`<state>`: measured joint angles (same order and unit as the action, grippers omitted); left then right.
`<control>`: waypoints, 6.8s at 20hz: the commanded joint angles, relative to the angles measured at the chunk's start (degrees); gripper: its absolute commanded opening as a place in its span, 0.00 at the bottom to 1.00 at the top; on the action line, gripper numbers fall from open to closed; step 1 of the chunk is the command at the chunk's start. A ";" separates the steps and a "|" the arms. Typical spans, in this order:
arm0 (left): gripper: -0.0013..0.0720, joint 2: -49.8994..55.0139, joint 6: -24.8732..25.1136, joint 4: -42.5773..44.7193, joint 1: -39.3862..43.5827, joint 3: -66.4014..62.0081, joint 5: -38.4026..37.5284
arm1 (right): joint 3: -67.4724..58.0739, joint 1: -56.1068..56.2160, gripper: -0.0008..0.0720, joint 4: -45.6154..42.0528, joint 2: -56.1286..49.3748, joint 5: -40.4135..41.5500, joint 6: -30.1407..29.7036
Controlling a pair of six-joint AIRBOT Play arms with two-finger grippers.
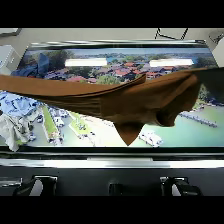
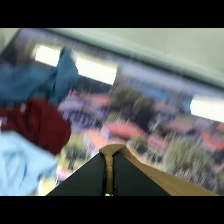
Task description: Fold the clothes and pants, and hang the long-sleeved shirts on hangers.
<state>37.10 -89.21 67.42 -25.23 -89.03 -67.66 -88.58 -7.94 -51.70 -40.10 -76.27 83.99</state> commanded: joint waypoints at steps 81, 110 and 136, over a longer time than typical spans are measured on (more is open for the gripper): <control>0.62 41.77 23.17 -19.39 -5.62 51.30 -7.21 | 10.34 -18.23 0.80 -16.87 -46.21 -15.76 7.04; 0.05 35.58 21.51 -22.08 7.17 51.36 -2.97 | 27.52 -14.95 0.62 -4.02 -55.23 4.72 -3.26; 0.04 6.25 11.96 -15.82 5.57 -24.02 15.76 | -28.17 -11.26 0.05 -21.00 -2.25 16.50 -1.79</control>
<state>43.68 -75.55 49.47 -19.59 -112.62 -52.21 -116.53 -19.27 -70.39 -42.92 -60.14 79.70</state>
